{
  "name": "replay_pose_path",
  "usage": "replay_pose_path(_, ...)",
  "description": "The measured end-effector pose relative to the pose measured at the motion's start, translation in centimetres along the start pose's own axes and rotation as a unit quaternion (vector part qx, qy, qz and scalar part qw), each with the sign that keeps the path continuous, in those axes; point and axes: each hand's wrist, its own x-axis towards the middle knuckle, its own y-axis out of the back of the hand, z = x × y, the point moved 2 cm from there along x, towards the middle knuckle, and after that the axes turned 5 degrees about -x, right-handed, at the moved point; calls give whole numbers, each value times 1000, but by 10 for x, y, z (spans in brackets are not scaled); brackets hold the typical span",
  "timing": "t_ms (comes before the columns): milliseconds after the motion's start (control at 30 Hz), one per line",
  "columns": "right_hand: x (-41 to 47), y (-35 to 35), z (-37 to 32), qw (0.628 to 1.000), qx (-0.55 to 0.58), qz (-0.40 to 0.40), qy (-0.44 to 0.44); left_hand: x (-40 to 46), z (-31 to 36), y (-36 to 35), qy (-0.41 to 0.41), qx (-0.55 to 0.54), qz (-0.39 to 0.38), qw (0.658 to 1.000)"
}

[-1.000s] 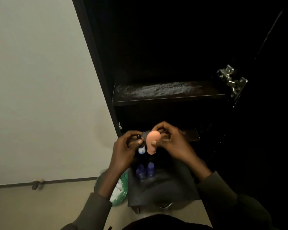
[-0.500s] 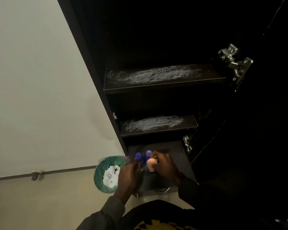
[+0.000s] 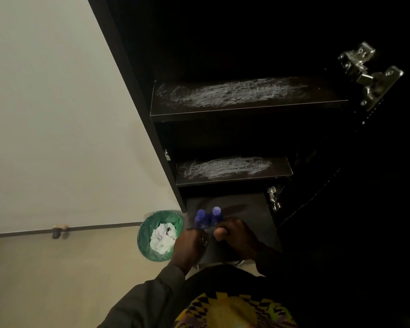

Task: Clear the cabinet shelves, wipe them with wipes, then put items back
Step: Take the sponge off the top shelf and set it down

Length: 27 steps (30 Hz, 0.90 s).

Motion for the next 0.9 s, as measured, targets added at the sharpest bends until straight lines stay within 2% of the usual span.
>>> replay_pose_path(100, 6, -1, -7, 997, -35, -67, -20, 5, -5, -7, -11, -16, -5, 1000)
replay_pose_path(167, 7, -4, -11, 996, -39, -83, -10, 9, -7, -9, -13, -19, -7, 1000)
replay_pose_path(267, 9, -7, -10, 994, -56, -88, -27, 12, -10, -12, -12, -13, -7, 1000)
replay_pose_path(400, 12, -23, 7, 996, -33, -81, -20, 12, -12, -15, -18, -2, -15, 1000)
replay_pose_path(667, 11, -14, -4, 997, -40, -64, -1, 15, -13, -19, -13, -8, -28, 999)
replay_pose_path(900, 8, -17, -1, 995, -61, -68, -35, 15, -17, -24, 1, 10, -32, 999)
